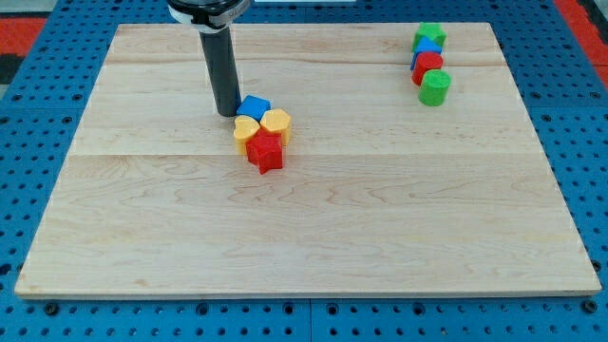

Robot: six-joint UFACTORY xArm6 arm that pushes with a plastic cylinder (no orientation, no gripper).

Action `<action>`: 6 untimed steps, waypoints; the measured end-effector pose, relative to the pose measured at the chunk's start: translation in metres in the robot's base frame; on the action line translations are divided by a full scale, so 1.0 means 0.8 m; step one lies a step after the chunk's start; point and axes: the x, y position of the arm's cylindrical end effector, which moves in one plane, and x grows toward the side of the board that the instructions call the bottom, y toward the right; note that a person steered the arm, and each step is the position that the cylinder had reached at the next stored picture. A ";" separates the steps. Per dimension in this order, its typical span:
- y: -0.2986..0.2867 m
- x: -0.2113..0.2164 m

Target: Point your arm at the green circle

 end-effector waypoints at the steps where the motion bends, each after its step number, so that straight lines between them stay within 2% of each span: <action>1: 0.000 -0.038; 2: 0.015 -0.057; 3: 0.071 -0.057; 6: 0.287 0.027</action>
